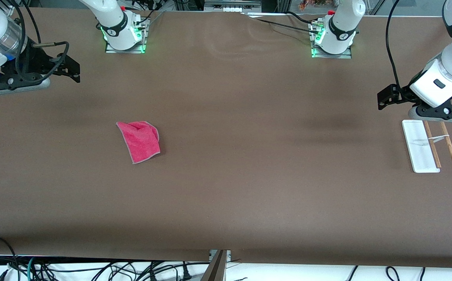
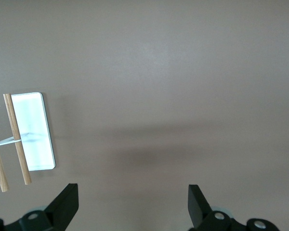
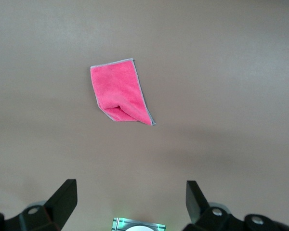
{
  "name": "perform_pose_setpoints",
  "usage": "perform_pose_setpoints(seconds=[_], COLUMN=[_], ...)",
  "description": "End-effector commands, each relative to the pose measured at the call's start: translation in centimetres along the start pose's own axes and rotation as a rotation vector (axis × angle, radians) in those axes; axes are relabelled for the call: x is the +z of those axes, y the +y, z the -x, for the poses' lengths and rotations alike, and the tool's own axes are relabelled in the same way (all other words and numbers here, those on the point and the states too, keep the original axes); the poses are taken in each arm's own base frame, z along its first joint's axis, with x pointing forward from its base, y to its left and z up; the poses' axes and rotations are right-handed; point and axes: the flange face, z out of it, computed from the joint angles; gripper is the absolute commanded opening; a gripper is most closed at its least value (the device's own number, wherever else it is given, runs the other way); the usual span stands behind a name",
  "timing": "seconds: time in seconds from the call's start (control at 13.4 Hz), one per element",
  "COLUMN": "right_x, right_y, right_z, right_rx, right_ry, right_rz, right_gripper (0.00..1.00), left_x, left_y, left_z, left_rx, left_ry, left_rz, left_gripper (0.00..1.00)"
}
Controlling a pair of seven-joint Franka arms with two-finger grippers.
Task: Pass towel and hang on rack
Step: 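Move the right gripper down over the pink towel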
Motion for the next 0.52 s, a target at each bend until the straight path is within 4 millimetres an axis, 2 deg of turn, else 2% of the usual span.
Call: perform_pose_setpoints(seconds=[0.0, 0.45], right_x=[-0.33, -0.17], right_y=[0.06, 0.13], right_z=[0.22, 0.0], right_rx=[0.013, -0.003], right_ry=[0.004, 0.002], right_rz=[0.007, 0.013], right_gripper=[1.0, 1.0], left_x=[-0.39, -0.4], left_y=[-0.23, -0.14], left_z=[-0.11, -0.11], left_rx=[0.019, 0.021], left_ry=[0.003, 0.003], left_rz=[-0.02, -0.02], left_gripper=[1.0, 1.0])
